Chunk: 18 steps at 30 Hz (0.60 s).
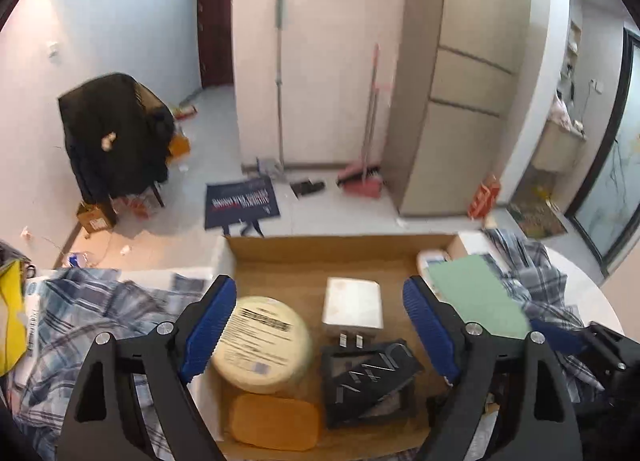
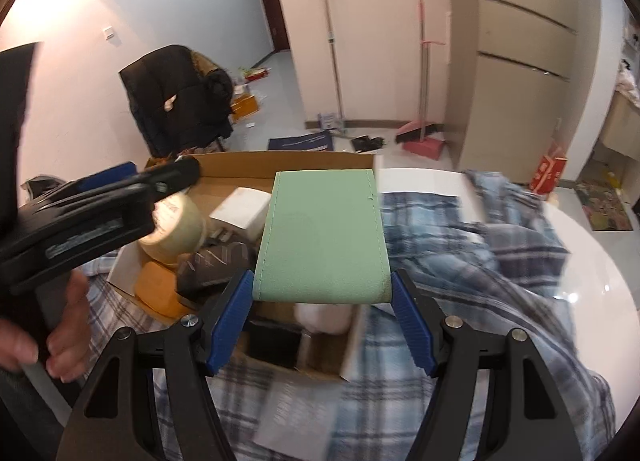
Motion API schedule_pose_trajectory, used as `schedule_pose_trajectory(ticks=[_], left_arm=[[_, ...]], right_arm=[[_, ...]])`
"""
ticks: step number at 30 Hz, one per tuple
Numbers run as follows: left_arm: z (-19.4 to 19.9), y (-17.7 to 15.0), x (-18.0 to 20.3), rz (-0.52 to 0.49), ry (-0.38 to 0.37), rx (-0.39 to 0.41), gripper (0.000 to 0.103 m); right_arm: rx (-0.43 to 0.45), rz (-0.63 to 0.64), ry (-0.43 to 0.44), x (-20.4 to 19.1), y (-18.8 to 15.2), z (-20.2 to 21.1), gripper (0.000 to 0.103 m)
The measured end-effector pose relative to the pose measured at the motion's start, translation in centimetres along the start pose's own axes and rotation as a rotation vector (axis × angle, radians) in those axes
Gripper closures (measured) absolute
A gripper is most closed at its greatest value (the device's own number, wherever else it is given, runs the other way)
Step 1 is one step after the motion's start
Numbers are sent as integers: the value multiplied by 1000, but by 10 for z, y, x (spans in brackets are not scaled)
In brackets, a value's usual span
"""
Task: Organize rigid objects
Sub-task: 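Lower the green pad into the cardboard box and open the right gripper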
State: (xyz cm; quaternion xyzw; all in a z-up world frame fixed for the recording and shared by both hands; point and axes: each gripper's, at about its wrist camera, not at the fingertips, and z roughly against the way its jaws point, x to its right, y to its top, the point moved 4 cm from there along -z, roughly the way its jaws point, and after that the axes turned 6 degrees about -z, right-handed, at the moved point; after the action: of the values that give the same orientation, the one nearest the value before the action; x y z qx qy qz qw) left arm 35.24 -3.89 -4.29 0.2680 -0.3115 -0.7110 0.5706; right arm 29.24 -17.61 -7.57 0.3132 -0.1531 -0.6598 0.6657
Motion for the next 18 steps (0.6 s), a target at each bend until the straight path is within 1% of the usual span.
schedule_pose_trajectory(ticks=[4, 6, 8, 9, 10, 11, 13, 15, 16, 18], left_arm=[[5, 3, -13, 11, 19, -8, 16], [13, 2, -19, 18, 26, -20, 16], [24, -5, -23, 19, 26, -40, 16], [36, -8, -22, 4, 10, -25, 16], [46, -9, -21, -4, 5, -2, 16], [56, -10, -21, -6, 16, 20, 16], [74, -10, -21, -8, 50, 54, 16], [94, -7, -19, -13, 62, 100, 16], [106, -5, -18, -17, 62, 132, 16], [134, -3, -13, -33, 66, 219, 16]], right_arm=[[-27, -45, 32, -7, 7, -20, 35], [-43, -70, 18, -7, 8, -27, 34], [-30, -90, 26, -7, 8, -28, 34], [-25, -90, 36, -8, 8, -28, 33], [-25, -86, 45, -9, 7, -28, 29], [-28, -81, 50, -9, 7, -28, 27], [-29, -86, 34, -8, 6, -23, 27], [-12, -88, 32, -9, 4, -11, 27], [5, -83, 25, -8, 4, -3, 27], [51, -66, -6, -7, 2, 18, 27]])
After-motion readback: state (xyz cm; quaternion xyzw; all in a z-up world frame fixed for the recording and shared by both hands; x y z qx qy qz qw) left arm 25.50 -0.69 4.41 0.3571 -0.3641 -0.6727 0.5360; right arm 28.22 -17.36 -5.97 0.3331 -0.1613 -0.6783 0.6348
